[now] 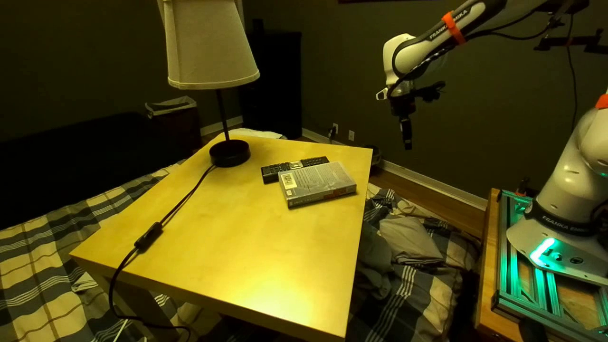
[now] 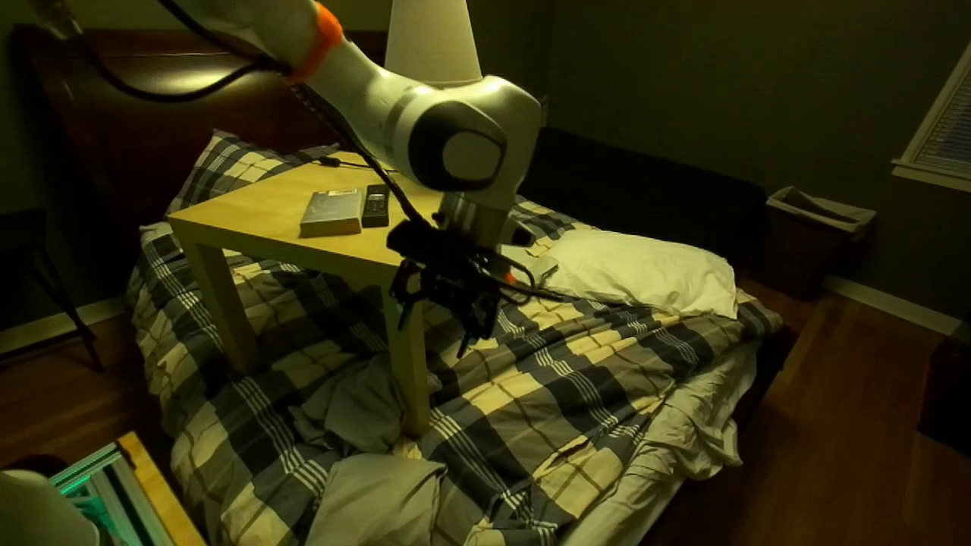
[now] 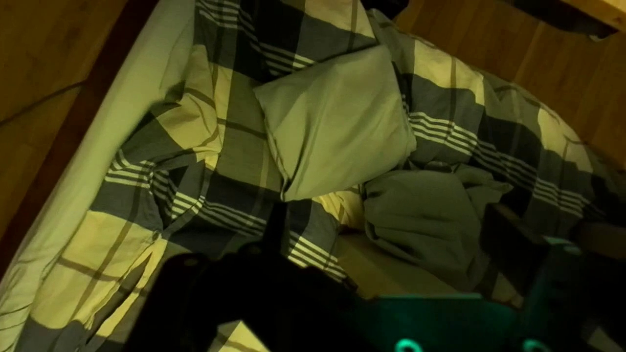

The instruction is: Lift the pillow case cover on the left and put it on top of the book and remote

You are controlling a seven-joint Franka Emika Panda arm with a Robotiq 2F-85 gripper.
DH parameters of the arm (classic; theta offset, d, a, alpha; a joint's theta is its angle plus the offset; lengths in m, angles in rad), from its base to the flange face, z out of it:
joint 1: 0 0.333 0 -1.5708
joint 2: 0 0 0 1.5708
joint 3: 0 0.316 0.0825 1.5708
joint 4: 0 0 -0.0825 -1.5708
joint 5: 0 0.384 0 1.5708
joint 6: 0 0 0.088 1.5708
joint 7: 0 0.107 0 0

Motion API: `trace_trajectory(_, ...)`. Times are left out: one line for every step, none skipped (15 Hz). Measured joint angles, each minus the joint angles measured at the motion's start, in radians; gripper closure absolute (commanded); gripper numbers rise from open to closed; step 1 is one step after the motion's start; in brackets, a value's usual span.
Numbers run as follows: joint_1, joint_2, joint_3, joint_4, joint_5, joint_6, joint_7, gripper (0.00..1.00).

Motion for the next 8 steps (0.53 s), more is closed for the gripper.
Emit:
trace_trajectory(-0.020,0.026,-0.013,-0.016,0.010,0.029,-0.046,0.00)
trace_trajectory(-0.040,0.052,-0.023,-0.031,0.024,0.056,-0.087,0.00)
trace_trajectory(-0.061,0.078,-0.031,-0.045,0.037,0.086,-0.120,0.00)
trace_trajectory(-0.081,0.103,-0.037,-0.053,0.065,0.095,-0.150,0.00)
trace_trajectory(-0.098,0.123,-0.040,-0.055,0.087,0.095,-0.175,0.00)
trace_trajectory(-0.109,0.138,-0.042,-0.053,0.100,0.095,-0.189,0.00)
trace_trajectory(-0.113,0.144,-0.042,-0.052,0.104,0.095,-0.193,0.00)
trace_trajectory(-0.112,0.144,-0.041,-0.052,0.106,0.095,-0.193,0.00)
